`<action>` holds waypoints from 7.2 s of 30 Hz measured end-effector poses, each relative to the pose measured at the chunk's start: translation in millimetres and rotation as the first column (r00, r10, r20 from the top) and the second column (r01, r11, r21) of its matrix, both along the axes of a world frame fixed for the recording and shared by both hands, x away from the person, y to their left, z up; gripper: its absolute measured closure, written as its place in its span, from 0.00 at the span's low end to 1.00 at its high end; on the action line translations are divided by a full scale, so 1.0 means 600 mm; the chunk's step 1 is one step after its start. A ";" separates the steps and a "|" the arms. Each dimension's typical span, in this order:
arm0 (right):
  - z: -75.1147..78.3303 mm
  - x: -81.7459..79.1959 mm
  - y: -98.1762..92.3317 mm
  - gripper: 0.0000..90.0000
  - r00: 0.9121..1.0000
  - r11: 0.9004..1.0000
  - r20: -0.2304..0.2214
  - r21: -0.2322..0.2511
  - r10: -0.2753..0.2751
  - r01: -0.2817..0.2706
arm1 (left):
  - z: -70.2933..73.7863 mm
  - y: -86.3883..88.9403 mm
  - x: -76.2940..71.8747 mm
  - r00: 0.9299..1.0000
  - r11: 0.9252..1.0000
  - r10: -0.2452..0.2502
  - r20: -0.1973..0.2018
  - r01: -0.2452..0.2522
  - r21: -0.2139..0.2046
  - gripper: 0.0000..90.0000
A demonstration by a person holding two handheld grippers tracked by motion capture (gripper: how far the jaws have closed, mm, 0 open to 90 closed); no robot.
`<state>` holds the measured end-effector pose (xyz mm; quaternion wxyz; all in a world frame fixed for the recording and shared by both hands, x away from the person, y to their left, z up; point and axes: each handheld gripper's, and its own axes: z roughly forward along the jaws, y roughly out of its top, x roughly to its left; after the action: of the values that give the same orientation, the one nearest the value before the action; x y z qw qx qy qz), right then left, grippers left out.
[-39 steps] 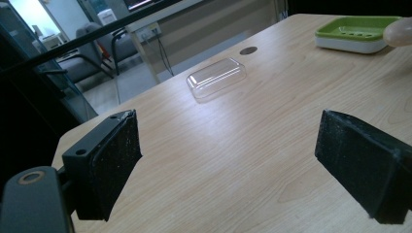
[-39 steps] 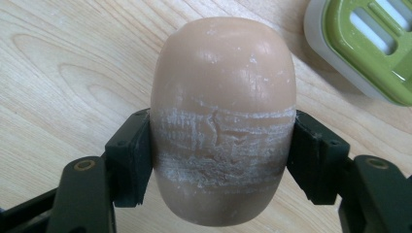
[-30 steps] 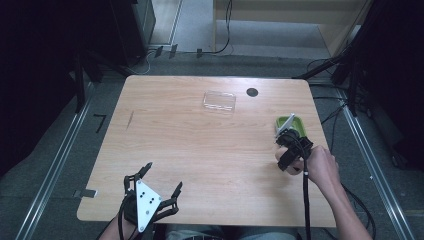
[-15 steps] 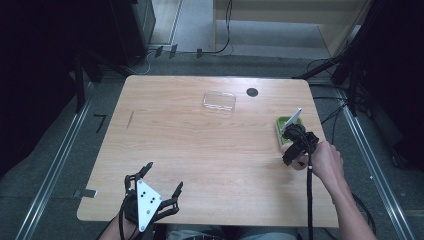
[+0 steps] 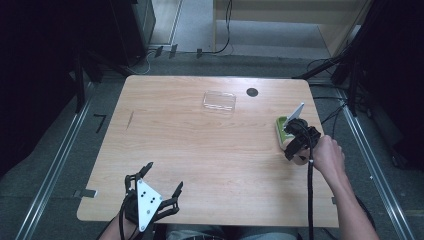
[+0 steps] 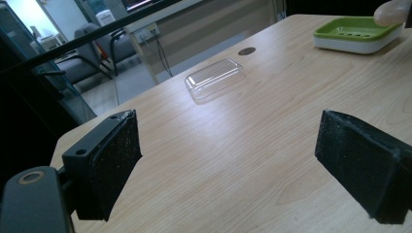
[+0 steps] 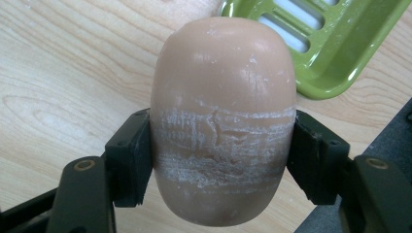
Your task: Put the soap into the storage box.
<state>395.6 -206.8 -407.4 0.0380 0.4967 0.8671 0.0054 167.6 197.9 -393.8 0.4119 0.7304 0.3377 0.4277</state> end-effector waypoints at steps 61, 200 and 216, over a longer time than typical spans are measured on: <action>0.009 0.113 -0.015 0.37 0.995 0.995 0.004 0.033 -0.097 0.097 | -0.001 0.001 0.000 1.000 1.000 0.002 0.001 -0.002 0.000 0.11; -0.027 0.140 -0.043 0.14 0.972 0.968 -0.025 0.086 -0.233 0.234 | -0.003 -0.005 0.008 1.000 1.000 -0.010 -0.004 0.010 0.017 0.11; -0.011 0.086 -0.031 0.09 0.979 0.978 -0.041 0.052 -0.199 0.201 | -0.002 -0.005 0.004 1.000 1.000 -0.023 0.007 0.023 0.015 0.11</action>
<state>447.2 -225.4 -413.8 0.0089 0.5824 0.8127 0.0167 170.2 194.9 -394.7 0.4123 0.7357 0.3247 0.4281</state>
